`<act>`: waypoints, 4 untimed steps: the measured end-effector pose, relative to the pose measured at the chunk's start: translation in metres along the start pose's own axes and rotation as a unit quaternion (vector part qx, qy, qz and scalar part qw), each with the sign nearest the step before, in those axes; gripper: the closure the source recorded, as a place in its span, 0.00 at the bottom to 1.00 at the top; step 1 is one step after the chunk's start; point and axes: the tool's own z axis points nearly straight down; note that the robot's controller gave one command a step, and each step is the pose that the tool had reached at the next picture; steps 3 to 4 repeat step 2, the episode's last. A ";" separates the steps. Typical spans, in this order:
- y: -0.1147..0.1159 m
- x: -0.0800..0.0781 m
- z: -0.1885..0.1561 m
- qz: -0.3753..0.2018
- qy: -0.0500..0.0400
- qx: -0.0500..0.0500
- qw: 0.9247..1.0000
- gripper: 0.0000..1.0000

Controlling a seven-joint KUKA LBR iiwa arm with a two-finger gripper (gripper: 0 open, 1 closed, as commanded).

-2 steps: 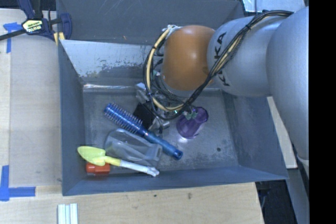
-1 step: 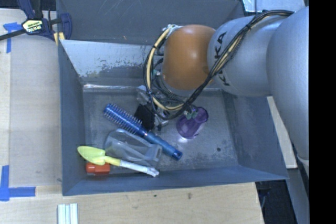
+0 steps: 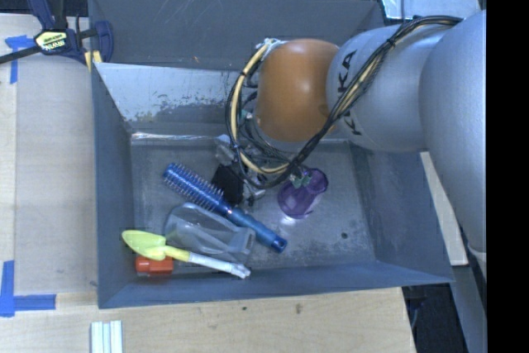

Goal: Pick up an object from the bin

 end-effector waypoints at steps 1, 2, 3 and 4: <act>0.000 0.000 0.000 0.000 0.000 0.000 1.000 1.00; 0.000 0.000 0.000 0.000 0.000 0.000 1.000 1.00; 0.000 0.000 0.000 0.000 0.000 0.000 1.000 1.00; 0.000 0.000 0.000 0.000 0.000 0.000 1.000 1.00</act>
Offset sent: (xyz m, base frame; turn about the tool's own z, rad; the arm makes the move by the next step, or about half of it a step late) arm 0.0000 0.0000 0.0000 0.0000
